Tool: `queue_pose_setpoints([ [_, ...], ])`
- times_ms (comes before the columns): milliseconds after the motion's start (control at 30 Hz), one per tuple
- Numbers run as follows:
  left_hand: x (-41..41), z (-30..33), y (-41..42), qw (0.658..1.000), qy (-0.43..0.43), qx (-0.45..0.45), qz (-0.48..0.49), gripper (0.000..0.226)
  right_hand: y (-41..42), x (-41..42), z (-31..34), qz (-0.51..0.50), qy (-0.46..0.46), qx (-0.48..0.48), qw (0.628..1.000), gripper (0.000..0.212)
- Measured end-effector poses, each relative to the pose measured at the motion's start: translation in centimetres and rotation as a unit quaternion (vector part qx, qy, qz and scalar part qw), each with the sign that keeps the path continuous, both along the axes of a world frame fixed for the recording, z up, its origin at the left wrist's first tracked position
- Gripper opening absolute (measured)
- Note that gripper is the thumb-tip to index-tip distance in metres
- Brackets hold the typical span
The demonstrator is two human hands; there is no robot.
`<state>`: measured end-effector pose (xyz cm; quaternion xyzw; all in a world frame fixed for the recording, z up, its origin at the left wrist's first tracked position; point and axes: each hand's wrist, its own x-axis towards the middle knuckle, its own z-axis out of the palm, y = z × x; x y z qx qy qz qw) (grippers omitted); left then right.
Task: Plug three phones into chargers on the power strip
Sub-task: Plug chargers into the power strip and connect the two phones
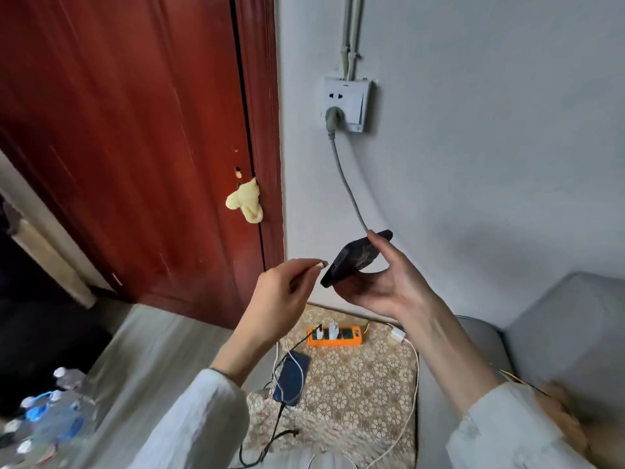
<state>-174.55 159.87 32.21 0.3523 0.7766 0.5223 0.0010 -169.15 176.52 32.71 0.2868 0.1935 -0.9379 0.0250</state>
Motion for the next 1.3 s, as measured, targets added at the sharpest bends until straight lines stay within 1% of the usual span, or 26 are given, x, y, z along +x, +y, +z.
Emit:
queue_pose_setpoints([
  [67,0.0,0.5,-0.1,1.0,0.01,-0.017,-0.005,0.018,-0.5,0.4,0.6,-0.001,0.01,0.008,1.0,0.061],
  [167,0.0,0.6,-0.2,0.999,0.025,-0.032,-0.011,0.017,-1.1,0.8,0.8,-0.012,0.005,0.014,1.0,0.065],
  [267,0.3,0.4,-0.2,0.998,0.027,-0.042,-0.027,0.019,-1.4,1.2,0.7,-0.034,-0.011,0.027,0.999,0.08],
  [400,0.4,0.3,0.0,0.999,0.013,-0.036,-0.026,0.019,-1.5,1.6,0.8,-0.049,-0.015,0.015,0.999,0.082],
  [567,0.7,0.5,-0.1,0.999,0.016,-0.03,-0.031,0.019,-1.4,1.7,0.9,-0.059,-0.02,0.025,0.998,0.074],
  [667,0.7,0.4,-0.2,0.998,0.037,-0.037,-0.026,0.018,-1.4,1.7,1.0,-0.06,-0.02,0.018,0.998,0.071],
  [767,0.8,0.4,-0.1,0.997,0.066,-0.049,-0.014,0.018,-1.5,1.7,1.0,-0.065,-0.021,0.034,0.997,0.071],
  [900,1.0,0.2,0.0,0.988,0.111,-0.104,0.006,0.02,-1.5,1.8,0.7,-0.083,-0.014,0.07,0.994,0.073],
  [1000,1.1,0.1,0.0,0.978,0.14,-0.156,0.01,0.023,-1.7,1.8,0.4,-0.095,-0.028,0.112,0.989,0.062],
  [1133,0.9,-0.2,0.0,0.975,0.117,-0.188,0.02,0.025,-1.8,1.8,-0.3,-0.103,-0.046,0.145,0.983,0.042],
  [1300,1.2,-1.3,0.2,0.975,0.101,-0.197,0.031,0.025,-1.9,1.9,-1.6,-0.11,-0.062,0.173,0.977,0.037],
])
